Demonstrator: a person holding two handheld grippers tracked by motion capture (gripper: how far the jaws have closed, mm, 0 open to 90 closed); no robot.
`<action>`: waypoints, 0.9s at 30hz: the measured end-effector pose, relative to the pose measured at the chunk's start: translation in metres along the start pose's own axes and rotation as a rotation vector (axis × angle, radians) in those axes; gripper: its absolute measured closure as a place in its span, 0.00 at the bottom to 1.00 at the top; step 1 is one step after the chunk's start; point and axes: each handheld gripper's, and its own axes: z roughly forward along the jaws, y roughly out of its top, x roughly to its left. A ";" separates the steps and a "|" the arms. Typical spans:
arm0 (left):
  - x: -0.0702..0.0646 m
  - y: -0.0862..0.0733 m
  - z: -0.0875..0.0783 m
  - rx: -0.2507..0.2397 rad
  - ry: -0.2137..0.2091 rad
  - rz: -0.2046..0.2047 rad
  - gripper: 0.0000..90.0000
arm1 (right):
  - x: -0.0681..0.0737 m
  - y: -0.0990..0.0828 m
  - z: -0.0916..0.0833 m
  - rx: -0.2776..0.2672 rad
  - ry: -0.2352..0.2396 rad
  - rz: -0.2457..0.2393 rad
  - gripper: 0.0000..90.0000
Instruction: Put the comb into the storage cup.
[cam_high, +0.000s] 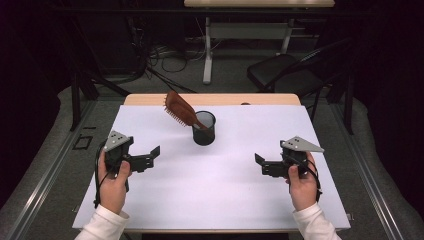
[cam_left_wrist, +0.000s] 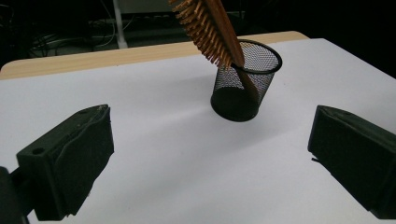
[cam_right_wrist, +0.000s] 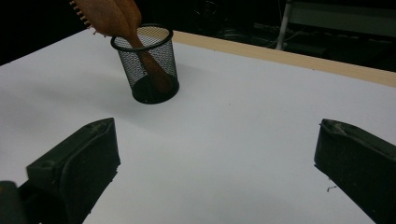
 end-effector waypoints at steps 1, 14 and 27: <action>0.000 -0.002 -0.001 -0.003 0.000 -0.001 0.00 | -0.001 -0.001 -0.001 -0.002 -0.005 -0.003 0.00; 0.004 -0.024 -0.013 -0.013 0.011 -0.002 0.00 | -0.012 -0.020 -0.021 0.010 -0.050 -0.015 0.00; 0.012 -0.057 -0.017 -0.035 0.017 -0.054 0.00 | -0.019 -0.045 -0.028 0.017 -0.065 0.024 0.00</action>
